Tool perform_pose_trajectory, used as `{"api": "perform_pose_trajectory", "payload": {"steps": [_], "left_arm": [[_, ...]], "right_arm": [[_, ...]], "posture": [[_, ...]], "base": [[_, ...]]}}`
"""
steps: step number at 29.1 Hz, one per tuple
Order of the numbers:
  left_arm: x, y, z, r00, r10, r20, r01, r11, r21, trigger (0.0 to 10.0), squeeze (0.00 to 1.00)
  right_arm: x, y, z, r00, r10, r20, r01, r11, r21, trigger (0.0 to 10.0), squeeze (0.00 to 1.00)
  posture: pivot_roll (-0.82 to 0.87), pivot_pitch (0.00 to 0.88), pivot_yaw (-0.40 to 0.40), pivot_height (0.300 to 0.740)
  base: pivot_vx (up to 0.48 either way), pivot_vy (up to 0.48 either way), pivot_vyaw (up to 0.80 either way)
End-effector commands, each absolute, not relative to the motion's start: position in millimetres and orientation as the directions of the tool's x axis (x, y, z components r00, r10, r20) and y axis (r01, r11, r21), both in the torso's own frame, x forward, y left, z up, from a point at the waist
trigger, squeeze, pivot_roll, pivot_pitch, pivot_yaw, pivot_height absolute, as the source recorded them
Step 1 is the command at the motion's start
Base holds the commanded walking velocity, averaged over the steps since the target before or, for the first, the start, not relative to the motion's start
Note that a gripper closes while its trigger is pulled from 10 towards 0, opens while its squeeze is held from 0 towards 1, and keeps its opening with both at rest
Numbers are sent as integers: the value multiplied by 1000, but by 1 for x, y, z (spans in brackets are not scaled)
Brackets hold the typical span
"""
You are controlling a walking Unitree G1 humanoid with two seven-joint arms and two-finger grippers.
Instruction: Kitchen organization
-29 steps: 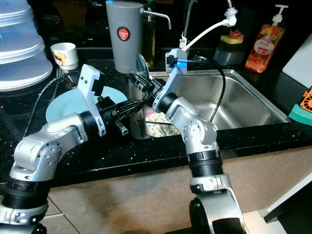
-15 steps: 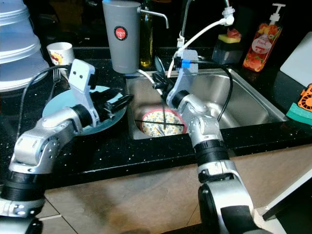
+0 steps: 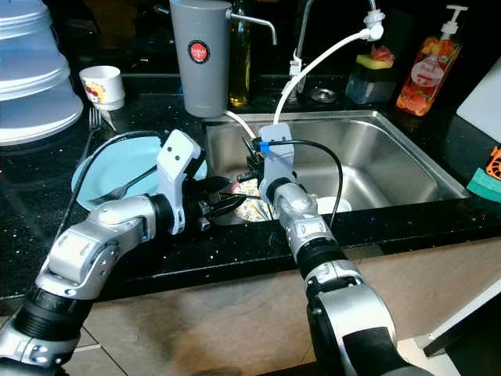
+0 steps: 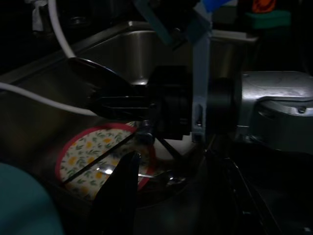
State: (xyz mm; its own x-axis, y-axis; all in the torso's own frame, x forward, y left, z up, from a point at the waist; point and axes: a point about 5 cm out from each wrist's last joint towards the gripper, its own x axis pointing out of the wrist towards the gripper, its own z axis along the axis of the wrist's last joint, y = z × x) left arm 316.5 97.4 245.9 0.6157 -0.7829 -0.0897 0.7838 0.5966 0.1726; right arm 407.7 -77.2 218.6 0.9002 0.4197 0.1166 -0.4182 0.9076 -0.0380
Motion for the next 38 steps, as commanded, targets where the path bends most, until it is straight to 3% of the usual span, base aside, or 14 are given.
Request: {"api": "perform_pose_trajectory", "payload": {"steps": [1,7,8,13,14,16,18,25,26,27,29,31,36,38], "left_arm": [[314,97,241,603,-788,-123,795,580,178,10000,0],[313,99,241,604,-787,-129,794,580,181,10000,0],[314,100,242,608,-783,-131,791,583,184,10000,0],[316,102,244,618,-776,-128,783,592,189,10000,0],[317,103,245,634,-764,-121,770,607,197,10000,0],[320,106,247,660,-743,-108,746,633,207,10000,0],[335,122,262,807,-590,-20,576,780,243,10000,0],[347,145,274,929,-371,20,348,889,298,10000,0],[350,171,274,985,-168,-39,170,911,376,10000,0],[349,180,272,990,-113,-80,135,908,397,10000,67],[345,188,267,985,-84,-149,139,905,403,10000,78],[340,193,262,971,-80,-224,170,893,418,10000,20],[329,210,268,961,-40,-275,157,895,417,10000,8],[329,210,270,956,-72,-284,174,920,351,10000,8]], "right_arm": [[407,-77,207,909,410,80,-410,912,-17,10000,0],[407,-78,203,912,404,66,-405,914,5,10000,0],[407,-79,201,911,408,55,-410,911,34,10000,1000],[408,-81,202,921,385,63,-387,922,26,10000,1000],[408,-83,203,925,373,70,-375,927,17,10000,0],[409,-84,205,930,358,79,-360,933,9,10000,0],[412,-87,218,932,341,124,-346,938,16,10000,0],[414,-90,233,926,337,172,-350,935,53,10000,0],[415,-90,246,912,352,211,-372,926,66,10000,0],[415,-89,250,905,369,213,-389,919,60,10000,0],[415,-86,253,892,403,206,-420,906,49,10000,0],[414,-83,255,873,449,191,-462,886,30,10000,0],[411,-81,256,832,535,147,-539,842,-14,10000,0],[411,-81,255,824,552,128,-553,833,-33,10000,0]], "posture": [[-32,92,-68,740],[-32,92,-68,740],[-34,91,-66,740],[-34,91,-66,740],[-34,90,-67,740],[-34,90,-67,740],[-34,90,-67,740],[-33,92,-68,740],[-32,94,-67,740],[-36,96,-65,740],[-36,98,-64,740],[-36,101,-62,740],[-36,103,-59,740],[-36,103,-59,740]], "base": [[0,0,0],[0,0,0],[0,0,0],[0,0,0],[0,0,0],[0,0,0],[0,0,0],[0,0,0],[0,0,0],[0,0,0],[0,0,0],[0,0,0],[0,0,0],[0,0,0]]}}
